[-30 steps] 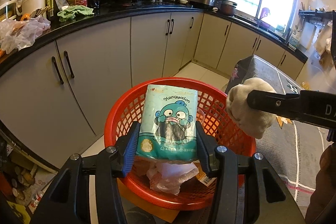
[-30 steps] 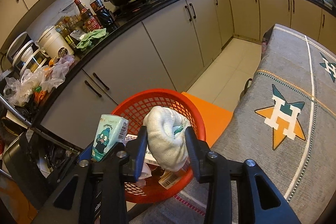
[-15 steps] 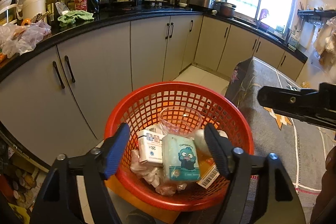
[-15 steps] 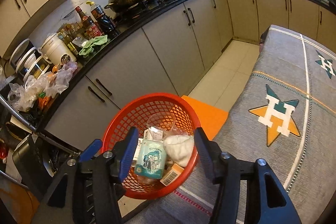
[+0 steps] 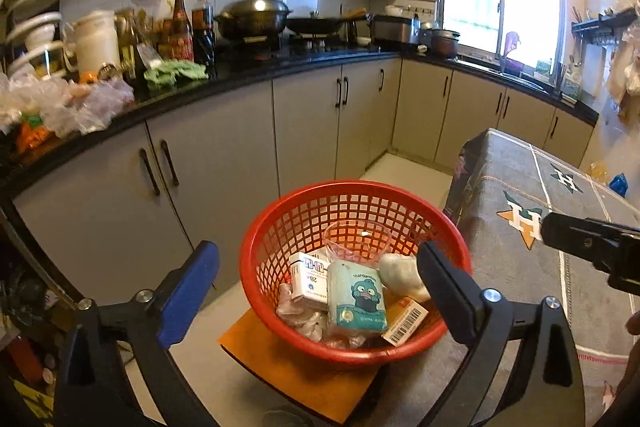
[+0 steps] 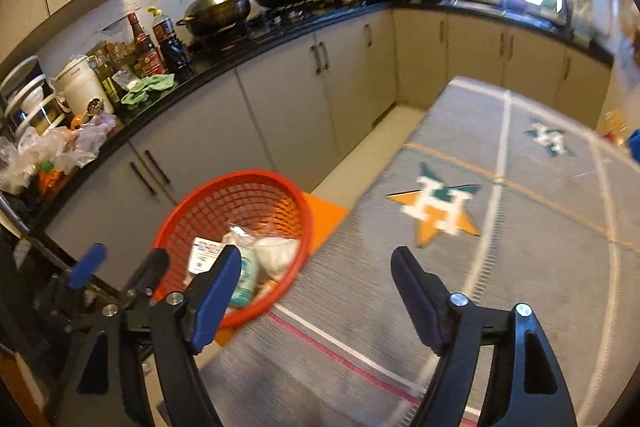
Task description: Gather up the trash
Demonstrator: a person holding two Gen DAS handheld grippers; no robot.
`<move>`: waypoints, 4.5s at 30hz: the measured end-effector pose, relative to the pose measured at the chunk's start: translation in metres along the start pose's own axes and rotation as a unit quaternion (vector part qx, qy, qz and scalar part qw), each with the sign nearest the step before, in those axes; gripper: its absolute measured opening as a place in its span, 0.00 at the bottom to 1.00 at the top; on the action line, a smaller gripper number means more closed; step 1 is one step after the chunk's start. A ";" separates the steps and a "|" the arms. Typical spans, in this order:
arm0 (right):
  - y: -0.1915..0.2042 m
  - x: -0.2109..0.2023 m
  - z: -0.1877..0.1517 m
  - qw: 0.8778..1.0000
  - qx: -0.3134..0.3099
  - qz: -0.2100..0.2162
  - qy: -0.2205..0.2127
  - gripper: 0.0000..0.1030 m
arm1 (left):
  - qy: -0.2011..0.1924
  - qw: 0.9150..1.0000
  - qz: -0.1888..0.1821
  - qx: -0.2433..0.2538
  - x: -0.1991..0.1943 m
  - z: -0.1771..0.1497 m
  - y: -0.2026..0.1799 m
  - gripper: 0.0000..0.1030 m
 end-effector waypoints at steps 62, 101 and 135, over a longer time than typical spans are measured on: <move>-0.164 -0.162 -0.179 0.965 0.069 -0.242 -0.078 0.96 | -0.013 0.993 -0.049 0.108 -0.108 -0.102 -0.131 1.00; -0.160 -0.155 -0.182 0.966 0.067 -0.240 -0.064 0.96 | 0.003 0.993 -0.048 0.108 -0.101 -0.105 -0.128 1.00; -0.160 -0.147 -0.189 0.967 0.070 -0.239 -0.053 0.96 | 0.005 0.993 -0.047 0.112 -0.100 -0.107 -0.129 1.00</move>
Point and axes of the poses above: each gripper's, at about its wrist camera, not at the fingertips, and x roughly the way its jaws point, y to its left, z to its top, the point moved 10 cm from there along x, roughly the way its jaws point, and after that the axes turned 15 degrees about -z, right-handed, at the moved point
